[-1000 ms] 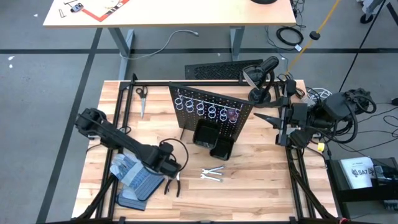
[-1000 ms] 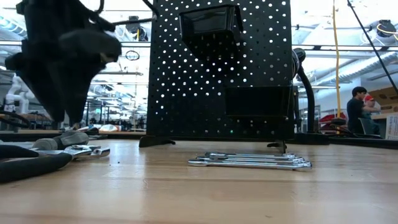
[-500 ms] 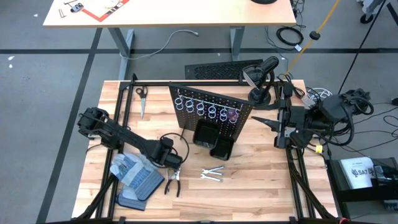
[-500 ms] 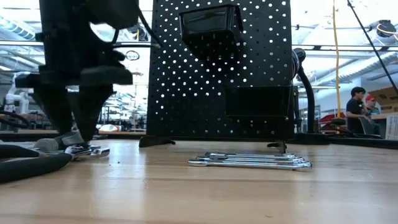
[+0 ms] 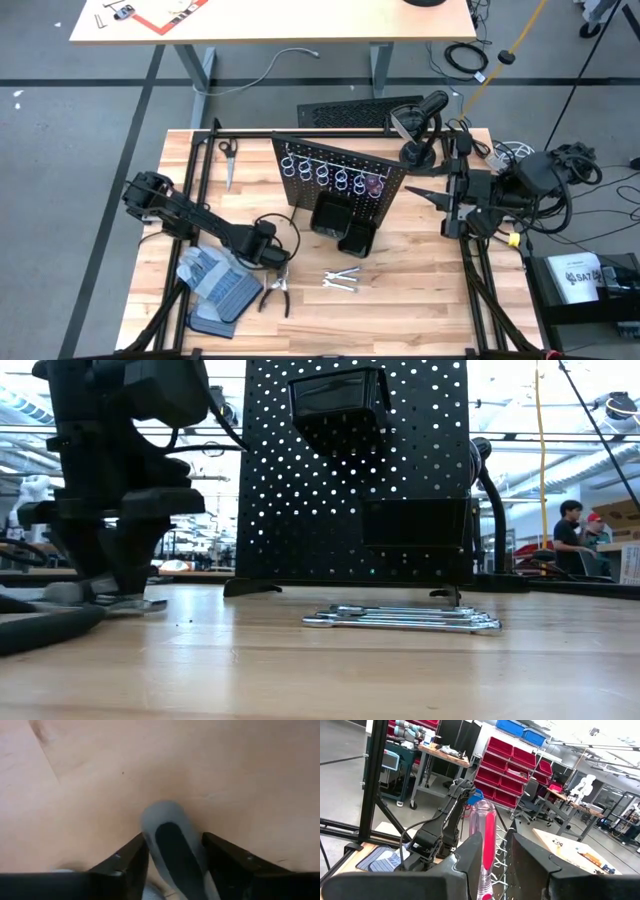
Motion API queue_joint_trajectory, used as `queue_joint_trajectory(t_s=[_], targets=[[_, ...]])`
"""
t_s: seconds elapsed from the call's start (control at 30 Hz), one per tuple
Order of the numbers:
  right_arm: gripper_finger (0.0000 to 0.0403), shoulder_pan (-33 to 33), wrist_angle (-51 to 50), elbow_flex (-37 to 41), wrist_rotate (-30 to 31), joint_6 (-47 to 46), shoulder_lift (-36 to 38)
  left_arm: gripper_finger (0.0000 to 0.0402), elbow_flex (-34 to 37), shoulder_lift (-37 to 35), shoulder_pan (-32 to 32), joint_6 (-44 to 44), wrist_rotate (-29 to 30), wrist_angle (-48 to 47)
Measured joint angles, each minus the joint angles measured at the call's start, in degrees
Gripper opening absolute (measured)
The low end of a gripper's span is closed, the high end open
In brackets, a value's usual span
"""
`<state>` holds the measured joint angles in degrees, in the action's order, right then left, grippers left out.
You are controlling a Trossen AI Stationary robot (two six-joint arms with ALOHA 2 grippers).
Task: Hang tools onto peg board
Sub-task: Hang the gray screwdriver on the black peg board
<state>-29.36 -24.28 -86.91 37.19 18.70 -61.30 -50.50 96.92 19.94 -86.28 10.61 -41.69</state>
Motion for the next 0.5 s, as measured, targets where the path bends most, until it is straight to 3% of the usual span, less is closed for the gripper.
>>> queue_joint_trajectory(t_s=[0.07,0.3,0.5], targets=[[0.01,0.0,0.2,0.0,0.0,-0.1,0.0,0.0151,0.0,0.0,0.0,1.1,0.2,0.3],[0.01,0.0,1.0,0.0,0.0,-0.9,0.0,0.0149,0.0,-0.6,0.1,5.0,2.1,0.8],[0.01,0.0,1.7,0.0,0.4,-1.5,0.0,0.0149,-3.8,-5.1,1.0,13.5,12.9,-1.2]])
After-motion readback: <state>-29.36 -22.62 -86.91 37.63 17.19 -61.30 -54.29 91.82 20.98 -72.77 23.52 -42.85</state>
